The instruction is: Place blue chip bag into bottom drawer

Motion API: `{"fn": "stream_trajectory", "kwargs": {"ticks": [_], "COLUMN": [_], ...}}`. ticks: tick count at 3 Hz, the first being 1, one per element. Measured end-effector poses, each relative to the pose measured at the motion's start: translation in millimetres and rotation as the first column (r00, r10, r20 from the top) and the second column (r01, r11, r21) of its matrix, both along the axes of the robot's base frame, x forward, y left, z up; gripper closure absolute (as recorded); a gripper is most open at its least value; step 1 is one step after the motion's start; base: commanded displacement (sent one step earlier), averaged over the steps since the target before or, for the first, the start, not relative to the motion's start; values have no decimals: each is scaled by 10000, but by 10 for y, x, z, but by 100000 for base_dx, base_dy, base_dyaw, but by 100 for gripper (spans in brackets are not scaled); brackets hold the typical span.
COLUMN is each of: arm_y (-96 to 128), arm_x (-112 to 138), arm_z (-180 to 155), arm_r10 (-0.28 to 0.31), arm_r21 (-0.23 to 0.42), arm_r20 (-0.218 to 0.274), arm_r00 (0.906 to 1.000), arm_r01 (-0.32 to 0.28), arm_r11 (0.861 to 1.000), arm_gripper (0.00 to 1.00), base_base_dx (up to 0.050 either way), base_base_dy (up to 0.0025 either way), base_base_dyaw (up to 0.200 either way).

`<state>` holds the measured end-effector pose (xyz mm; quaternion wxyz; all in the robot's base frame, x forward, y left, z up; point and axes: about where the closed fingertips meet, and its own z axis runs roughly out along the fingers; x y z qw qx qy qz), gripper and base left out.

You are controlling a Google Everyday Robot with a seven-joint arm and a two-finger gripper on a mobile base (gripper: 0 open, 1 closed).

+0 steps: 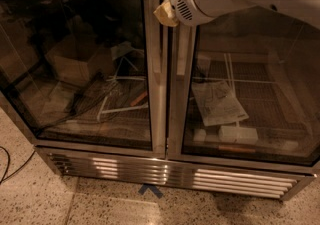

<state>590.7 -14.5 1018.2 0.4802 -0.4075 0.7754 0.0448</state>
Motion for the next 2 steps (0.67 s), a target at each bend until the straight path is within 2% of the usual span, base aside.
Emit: {"fn": "stream_trajectory", "kwargs": {"ticks": [2], "arm_y": [13], "arm_x": [-31], "arm_z": [-3], "arm_r10": [34], "arm_r21": [-41], "arm_r20": [13], "arm_r00": [10000], "arm_r01": [-34], "arm_r11": [10000], "arm_gripper": [100], "base_base_dx": [0], "base_base_dy": [0], "base_base_dyaw": [0]}}
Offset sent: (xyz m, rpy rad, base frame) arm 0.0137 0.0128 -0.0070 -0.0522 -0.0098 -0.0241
